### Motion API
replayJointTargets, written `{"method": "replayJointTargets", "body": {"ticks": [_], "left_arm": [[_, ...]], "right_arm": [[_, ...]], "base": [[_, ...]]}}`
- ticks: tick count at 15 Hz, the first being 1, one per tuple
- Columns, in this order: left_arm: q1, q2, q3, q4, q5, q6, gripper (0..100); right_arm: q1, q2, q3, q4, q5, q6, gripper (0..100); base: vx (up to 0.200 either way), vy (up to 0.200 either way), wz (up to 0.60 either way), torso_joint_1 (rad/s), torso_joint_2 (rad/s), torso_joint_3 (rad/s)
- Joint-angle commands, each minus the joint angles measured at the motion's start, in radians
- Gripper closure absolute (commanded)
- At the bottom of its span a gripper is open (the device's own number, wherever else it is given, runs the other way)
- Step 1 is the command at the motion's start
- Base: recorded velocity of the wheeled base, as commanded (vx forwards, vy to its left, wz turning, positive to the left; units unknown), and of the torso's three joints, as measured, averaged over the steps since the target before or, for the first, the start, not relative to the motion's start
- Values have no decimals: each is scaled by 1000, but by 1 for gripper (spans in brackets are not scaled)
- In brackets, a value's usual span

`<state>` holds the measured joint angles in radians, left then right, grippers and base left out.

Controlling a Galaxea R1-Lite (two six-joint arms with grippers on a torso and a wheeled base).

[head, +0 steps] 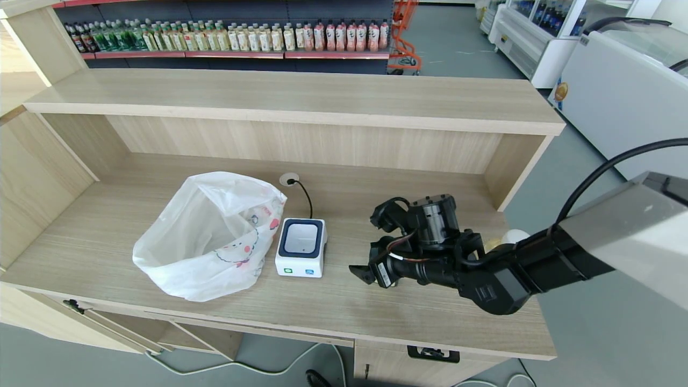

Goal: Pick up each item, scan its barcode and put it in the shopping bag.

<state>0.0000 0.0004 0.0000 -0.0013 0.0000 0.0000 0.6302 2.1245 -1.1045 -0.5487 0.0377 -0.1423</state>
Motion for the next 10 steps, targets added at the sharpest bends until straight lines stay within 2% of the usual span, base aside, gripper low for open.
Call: {"method": "replayJointTargets", "body": {"ticks": [1,5,6,10], "left_arm": [[0,0,0,0,0,0,0],[0,0,0,0,0,0,0],[0,0,0,0,0,0,0],[0,1,0,0,0,0,0]], "right_arm": [[5,32,-11,-2,-1,-2,0],[5,63,-29,-19,-2,-19,0],[5,63,-28,-22,-2,-20,100],[-15,42,-5,-23,-12,-22,100]], "base": [[0,0,0,0,0,0],[0,0,0,0,0,0],[0,0,0,0,0,0],[0,0,0,0,0,0]]}}
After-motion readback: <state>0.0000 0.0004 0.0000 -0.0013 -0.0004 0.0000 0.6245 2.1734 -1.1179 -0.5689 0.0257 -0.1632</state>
